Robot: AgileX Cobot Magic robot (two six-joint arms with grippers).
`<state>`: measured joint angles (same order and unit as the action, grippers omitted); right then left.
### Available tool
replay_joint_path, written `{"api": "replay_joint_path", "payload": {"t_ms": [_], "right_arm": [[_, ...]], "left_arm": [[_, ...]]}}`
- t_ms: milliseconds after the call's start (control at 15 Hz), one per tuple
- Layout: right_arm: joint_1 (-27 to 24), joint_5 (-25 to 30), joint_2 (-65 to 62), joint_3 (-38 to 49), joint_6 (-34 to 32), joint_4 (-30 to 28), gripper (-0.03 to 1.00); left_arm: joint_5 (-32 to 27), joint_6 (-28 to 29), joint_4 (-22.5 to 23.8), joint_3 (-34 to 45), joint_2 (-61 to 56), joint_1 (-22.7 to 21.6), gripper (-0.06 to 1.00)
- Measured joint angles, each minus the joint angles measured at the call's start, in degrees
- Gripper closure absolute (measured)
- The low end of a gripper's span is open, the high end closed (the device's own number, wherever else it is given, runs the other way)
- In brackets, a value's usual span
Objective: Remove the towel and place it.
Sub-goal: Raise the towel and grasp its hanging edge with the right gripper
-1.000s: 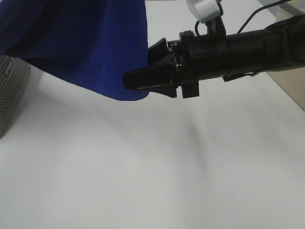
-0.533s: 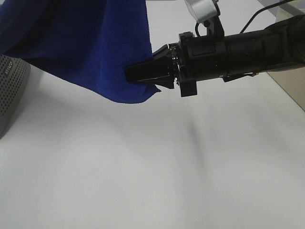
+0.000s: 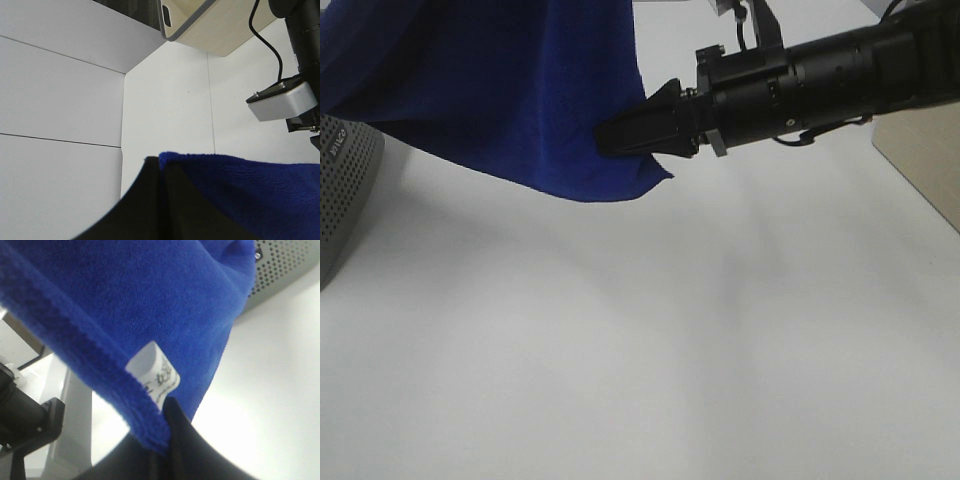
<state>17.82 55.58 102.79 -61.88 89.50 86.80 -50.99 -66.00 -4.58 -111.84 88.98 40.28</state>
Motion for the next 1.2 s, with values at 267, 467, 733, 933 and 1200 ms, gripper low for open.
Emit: {"api": "replay_joint_path", "payload": {"t_ms": [267, 467, 733, 933, 1200], "right_arm": [[0.0, -4.18, -5.16, -9.05, -22.35, -20.11, 0.95], [0.0, -4.07, -6.19, -19.88, -42.91, -38.22, 0.95], [0.0, -6.59, -6.19, -39.19, -59.64, -59.99, 0.95], [0.0, -8.48, -5.27, -47.33, -61.19, -65.09, 0.95], [0.0, -11.52, -1.32, -54.32, -61.25, -68.7, 0.95]], "left_arm": [[6.93, 6.19, 0.11, 0.0, 0.4, -0.34, 0.94], [12.66, 7.33, 0.11, 0.0, 2.92, -2.64, 0.94], [23.78, 14.27, -1.38, 0.0, 4.24, -9.57, 0.94], [27.9, 14.95, -3.84, 0.0, 5.56, -11.92, 0.94], [36.33, 14.95, -6.13, 0.0, 7.73, -14.55, 0.94]]}}
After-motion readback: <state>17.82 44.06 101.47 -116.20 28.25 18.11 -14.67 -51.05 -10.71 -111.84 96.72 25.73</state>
